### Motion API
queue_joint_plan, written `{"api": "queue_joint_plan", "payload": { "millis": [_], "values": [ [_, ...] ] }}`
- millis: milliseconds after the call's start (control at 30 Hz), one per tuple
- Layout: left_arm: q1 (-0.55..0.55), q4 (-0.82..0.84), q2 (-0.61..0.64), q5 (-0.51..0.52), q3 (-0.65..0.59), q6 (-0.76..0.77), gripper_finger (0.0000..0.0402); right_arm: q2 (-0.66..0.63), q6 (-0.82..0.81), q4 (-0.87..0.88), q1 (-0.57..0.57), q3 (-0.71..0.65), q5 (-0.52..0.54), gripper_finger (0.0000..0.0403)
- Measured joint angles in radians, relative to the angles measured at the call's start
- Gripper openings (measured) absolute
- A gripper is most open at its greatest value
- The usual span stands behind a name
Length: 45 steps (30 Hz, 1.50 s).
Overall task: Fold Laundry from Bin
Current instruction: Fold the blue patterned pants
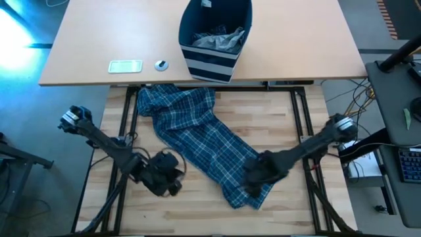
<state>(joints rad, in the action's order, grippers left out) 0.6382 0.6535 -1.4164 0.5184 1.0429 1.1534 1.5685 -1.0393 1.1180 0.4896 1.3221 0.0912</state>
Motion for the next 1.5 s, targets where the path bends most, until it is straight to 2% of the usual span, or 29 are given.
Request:
{"api": "queue_joint_plan", "payload": {
  "millis": [100, 200, 267, 367, 467, 567, 667, 867, 1133, 1233, 1367, 1500],
  "values": [
    [0.027, -0.003, -0.099, 0.015, 0.104, -0.098, 0.0032, -0.068, 0.054, 0.000, 0.049, -0.061, 0.065, 0.0205],
    [0.043, -0.003, -0.187, 0.016, 0.197, -0.123, 0.0067, -0.097, 0.228, -0.007, 0.069, -0.106, 0.121, 0.0214],
    [0.046, -0.014, -0.245, 0.017, 0.251, -0.127, 0.0095, -0.094, 0.374, -0.027, 0.068, -0.139, 0.121, 0.0216],
    [0.046, -0.028, -0.324, 0.024, 0.312, -0.121, 0.0136, -0.080, 0.549, -0.123, 0.052, -0.196, 0.114, 0.0216],
    [0.032, -0.027, -0.390, 0.046, 0.362, -0.075, 0.0171, -0.077, 0.640, -0.269, 0.032, -0.276, 0.114, 0.0216],
    [-0.006, -0.022, -0.426, 0.066, 0.397, -0.023, 0.0195, -0.072, 0.578, -0.517, 0.002, -0.385, 0.131, 0.0212],
    [-0.045, 0.002, -0.430, 0.055, 0.428, -0.011, 0.0208, -0.051, 0.514, -0.662, -0.003, -0.472, 0.131, 0.0206],
    [-0.074, -0.004, -0.428, 0.050, 0.466, 0.010, 0.0217, -0.003, 0.328, -0.693, 0.050, -0.521, -0.014, 0.0198],
    [-0.094, 0.015, -0.434, 0.125, 0.469, 0.061, 0.0217, 0.024, -0.085, -0.799, 0.133, -0.502, -0.037, 0.0199],
    [-0.095, 0.061, -0.434, 0.128, 0.469, 0.061, 0.0217, 0.024, -0.117, -0.801, 0.140, -0.467, -0.054, 0.0200],
    [-0.093, 0.090, -0.434, 0.117, 0.469, 0.061, 0.0217, -0.027, 0.107, -0.749, 0.139, -0.363, -0.055, 0.0201],
    [-0.067, -0.002, -0.442, 0.094, 0.469, 0.023, 0.0217, -0.056, 0.462, -0.518, 0.171, -0.233, -0.077, 0.0201]
  ]
}}
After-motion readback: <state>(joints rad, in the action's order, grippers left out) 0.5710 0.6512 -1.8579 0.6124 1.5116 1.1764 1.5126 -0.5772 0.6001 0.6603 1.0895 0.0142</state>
